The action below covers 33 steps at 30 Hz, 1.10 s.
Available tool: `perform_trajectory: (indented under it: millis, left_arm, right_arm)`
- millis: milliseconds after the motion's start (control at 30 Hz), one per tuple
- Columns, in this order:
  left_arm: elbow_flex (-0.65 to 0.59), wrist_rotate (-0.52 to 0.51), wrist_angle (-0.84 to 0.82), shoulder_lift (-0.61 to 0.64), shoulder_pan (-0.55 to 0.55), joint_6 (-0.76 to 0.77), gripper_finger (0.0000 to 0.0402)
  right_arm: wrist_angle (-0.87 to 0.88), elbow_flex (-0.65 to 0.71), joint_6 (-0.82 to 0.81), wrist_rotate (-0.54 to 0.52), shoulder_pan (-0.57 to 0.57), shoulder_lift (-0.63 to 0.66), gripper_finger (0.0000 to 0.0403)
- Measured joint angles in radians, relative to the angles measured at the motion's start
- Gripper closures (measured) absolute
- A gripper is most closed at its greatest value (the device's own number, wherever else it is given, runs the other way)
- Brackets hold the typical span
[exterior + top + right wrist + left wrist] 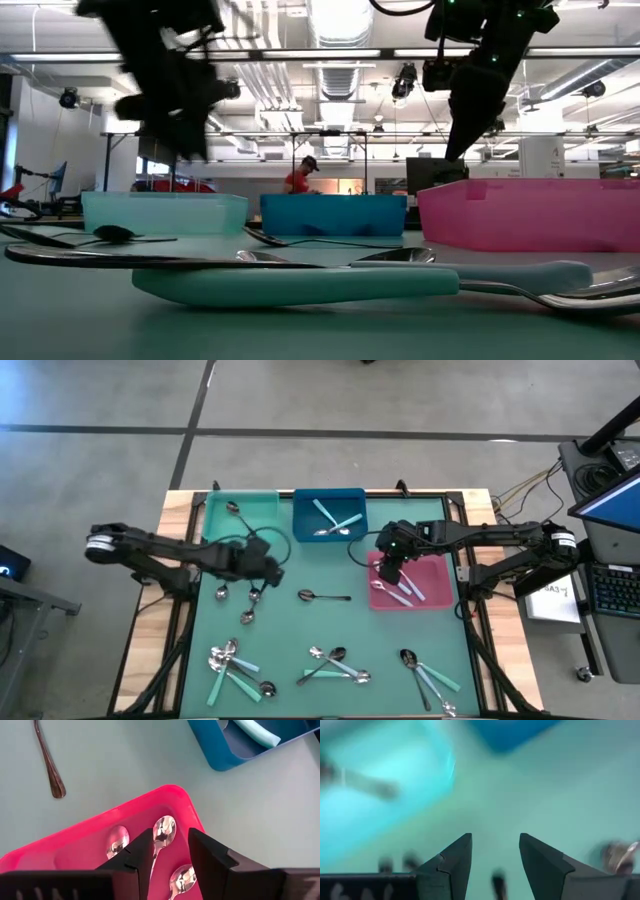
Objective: Sort silverware by color (type)
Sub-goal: Put the black spoon into the green bin
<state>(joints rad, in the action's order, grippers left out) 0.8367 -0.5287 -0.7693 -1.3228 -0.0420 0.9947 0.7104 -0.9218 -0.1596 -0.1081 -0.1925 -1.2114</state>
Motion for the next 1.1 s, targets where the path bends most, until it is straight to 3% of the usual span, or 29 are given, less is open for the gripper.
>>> perform_trajectory:
  millis: [133, 300, 800, 1100]
  left_arm:
    - [-0.101, 0.057, -0.032, 0.022, -0.043, 0.225, 0.0252]
    - [-0.213, 0.076, 0.041, 0.016, -0.069, 0.370, 0.0252]
    - [-0.330, 0.127, 0.132, 0.015, -0.071, 0.455, 0.0257]
    - [-0.392, 0.143, 0.169, 0.021, -0.071, 0.481, 0.0335]
  right_arm:
    - [-0.020, 0.000, -0.003, 0.000, 0.000, 0.000, 0.0291]
    - [-0.034, 0.000, -0.004, 0.001, 0.000, 0.000, 0.0291]
    - [-0.039, 0.000, -0.024, 0.002, 0.000, 0.000, 0.0291]
    - [-0.039, 0.000, -0.009, 0.002, 0.000, 0.000, 0.0291]
